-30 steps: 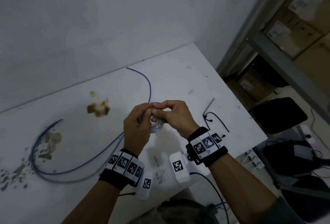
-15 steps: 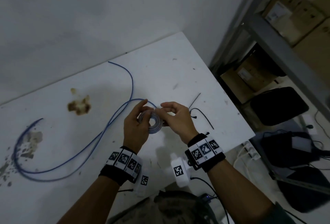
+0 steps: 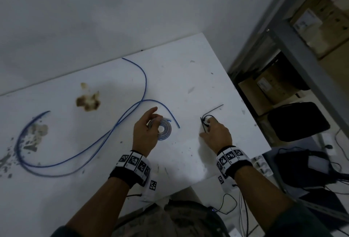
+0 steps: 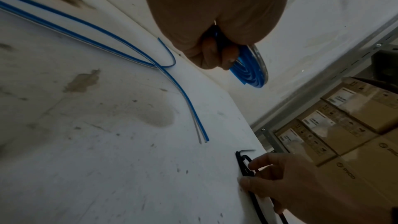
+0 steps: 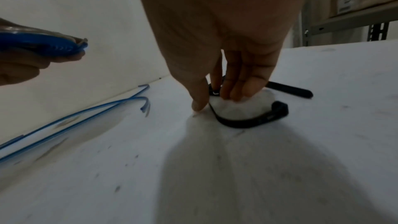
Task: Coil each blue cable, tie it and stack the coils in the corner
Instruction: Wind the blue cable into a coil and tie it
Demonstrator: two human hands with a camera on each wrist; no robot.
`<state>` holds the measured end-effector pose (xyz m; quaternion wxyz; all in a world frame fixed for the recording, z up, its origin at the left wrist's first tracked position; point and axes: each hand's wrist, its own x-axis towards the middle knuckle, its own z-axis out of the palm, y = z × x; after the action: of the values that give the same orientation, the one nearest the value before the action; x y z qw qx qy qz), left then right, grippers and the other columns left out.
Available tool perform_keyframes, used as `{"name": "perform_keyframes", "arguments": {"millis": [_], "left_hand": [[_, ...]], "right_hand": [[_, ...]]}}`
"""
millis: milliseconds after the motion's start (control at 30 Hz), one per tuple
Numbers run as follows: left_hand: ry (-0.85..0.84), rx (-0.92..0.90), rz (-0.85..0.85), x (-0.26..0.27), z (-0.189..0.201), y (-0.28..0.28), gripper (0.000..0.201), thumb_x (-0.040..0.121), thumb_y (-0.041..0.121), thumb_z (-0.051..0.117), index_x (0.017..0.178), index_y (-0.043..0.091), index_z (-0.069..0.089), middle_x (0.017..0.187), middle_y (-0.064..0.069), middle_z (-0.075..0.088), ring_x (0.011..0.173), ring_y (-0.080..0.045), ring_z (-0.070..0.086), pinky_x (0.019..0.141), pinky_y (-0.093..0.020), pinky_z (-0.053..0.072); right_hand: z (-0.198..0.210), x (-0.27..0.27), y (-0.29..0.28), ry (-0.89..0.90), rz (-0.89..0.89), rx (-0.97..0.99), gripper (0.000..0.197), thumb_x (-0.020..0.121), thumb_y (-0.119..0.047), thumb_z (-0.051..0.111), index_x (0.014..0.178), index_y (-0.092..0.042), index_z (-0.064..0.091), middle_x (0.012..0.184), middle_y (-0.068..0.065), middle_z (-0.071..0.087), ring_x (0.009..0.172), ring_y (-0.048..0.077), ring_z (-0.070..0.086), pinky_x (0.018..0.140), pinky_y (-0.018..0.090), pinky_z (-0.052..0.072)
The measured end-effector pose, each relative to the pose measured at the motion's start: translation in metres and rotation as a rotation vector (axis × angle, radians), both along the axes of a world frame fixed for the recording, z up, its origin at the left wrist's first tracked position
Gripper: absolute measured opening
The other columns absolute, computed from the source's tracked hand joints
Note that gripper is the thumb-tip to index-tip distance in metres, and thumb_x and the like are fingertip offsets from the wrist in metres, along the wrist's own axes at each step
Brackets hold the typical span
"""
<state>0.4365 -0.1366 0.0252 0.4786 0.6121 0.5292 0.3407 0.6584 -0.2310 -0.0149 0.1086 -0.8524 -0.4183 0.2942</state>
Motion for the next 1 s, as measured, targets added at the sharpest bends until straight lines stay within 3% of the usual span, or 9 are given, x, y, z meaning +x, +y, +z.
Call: {"name": "perform_keyframes", "arguments": {"millis": [167,267,367,500,567,667,733,867,1000], "left_hand": [[-0.029,-0.018,0.066,-0.008,-0.007,0.004,0.028,0.096,0.009,0.06,0.123,0.016,0.063,0.093,0.008,0.066,0.08,0.009,0.062,0.077,-0.007,0.048],[-0.028,-0.028,0.106,-0.016,-0.012,0.006,0.027,0.096,0.011,0.061,0.122,0.017,0.063,0.093,0.011,0.065,0.081,0.01,0.061,0.077,-0.007,0.046],[-0.009,-0.022,0.138,-0.03,-0.013,0.008,0.027,0.096,0.012,0.061,0.122,0.019,0.064,0.092,0.015,0.064,0.083,0.01,0.06,0.079,-0.007,0.045],[-0.007,0.04,0.172,-0.06,-0.005,0.011,0.028,0.096,0.012,0.059,0.124,0.014,0.064,0.097,0.008,0.066,0.086,0.008,0.06,0.08,-0.01,0.046],[-0.008,0.087,0.183,-0.077,0.002,0.012,0.03,0.095,0.017,0.058,0.124,0.015,0.064,0.1,0.003,0.068,0.09,0.003,0.062,0.081,-0.013,0.048],[-0.003,0.132,0.188,-0.105,0.009,0.013,0.033,0.093,0.017,0.054,0.125,0.013,0.063,0.106,-0.003,0.07,0.096,-0.013,0.066,0.084,-0.019,0.052],[0.016,0.158,0.146,-0.123,0.013,0.015,0.034,0.095,0.007,0.054,0.128,0.01,0.061,0.107,-0.005,0.07,0.095,-0.014,0.066,0.084,-0.02,0.052],[0.043,0.208,0.084,-0.163,0.022,0.017,0.046,0.089,-0.016,0.053,0.133,-0.001,0.055,0.086,-0.009,0.065,0.071,0.003,0.059,0.068,-0.013,0.046],[-0.035,0.128,0.221,-0.208,0.033,0.025,0.039,0.095,0.001,0.056,0.131,0.016,0.059,0.095,0.006,0.068,0.08,0.002,0.062,0.075,-0.018,0.052]], "right_hand": [[-0.001,-0.016,-0.005,-0.058,0.116,-0.046,0.032,0.094,-0.019,0.059,0.125,-0.01,0.054,0.108,0.01,0.07,0.099,0.028,0.065,0.079,0.032,0.049],[0.014,-0.036,0.003,-0.024,0.221,0.147,0.017,0.09,-0.012,0.059,0.104,-0.008,0.068,0.094,0.008,0.069,0.088,0.028,0.066,0.072,0.032,0.049],[0.04,-0.068,0.019,-0.009,0.419,0.428,0.017,0.087,-0.011,0.063,0.101,-0.012,0.072,0.083,0.005,0.062,0.068,0.023,0.062,0.057,0.031,0.049],[0.079,-0.116,0.041,-0.133,0.71,0.466,0.014,0.086,-0.02,0.06,0.088,-0.015,0.073,0.077,0.002,0.059,0.06,0.025,0.06,0.048,0.032,0.047],[0.095,-0.141,0.05,-0.241,0.808,0.411,0.007,0.078,-0.016,0.068,0.072,-0.014,0.068,0.069,0.003,0.057,0.052,0.028,0.058,0.043,0.027,0.036],[0.116,-0.183,0.065,-0.378,0.837,0.34,0.022,0.059,-0.01,0.082,0.056,-0.016,0.061,0.053,0.001,0.053,0.038,0.024,0.05,0.045,0.019,0.01],[0.128,-0.214,0.075,-0.445,0.867,0.317,0.023,0.054,-0.01,0.084,0.058,-0.019,0.064,0.048,-0.001,0.052,0.036,0.02,0.048,0.046,0.019,0.005],[0.144,-0.265,0.095,-0.417,0.937,0.388,0.034,0.04,-0.014,0.089,0.065,-0.019,0.067,0.041,-0.005,0.05,0.032,0.015,0.046,0.044,0.02,0.015],[0.147,-0.299,0.097,-0.295,1.034,0.521,0.019,0.067,-0.007,0.074,0.082,-0.013,0.066,0.059,0.002,0.063,0.047,0.026,0.057,0.047,0.024,0.025]]}}
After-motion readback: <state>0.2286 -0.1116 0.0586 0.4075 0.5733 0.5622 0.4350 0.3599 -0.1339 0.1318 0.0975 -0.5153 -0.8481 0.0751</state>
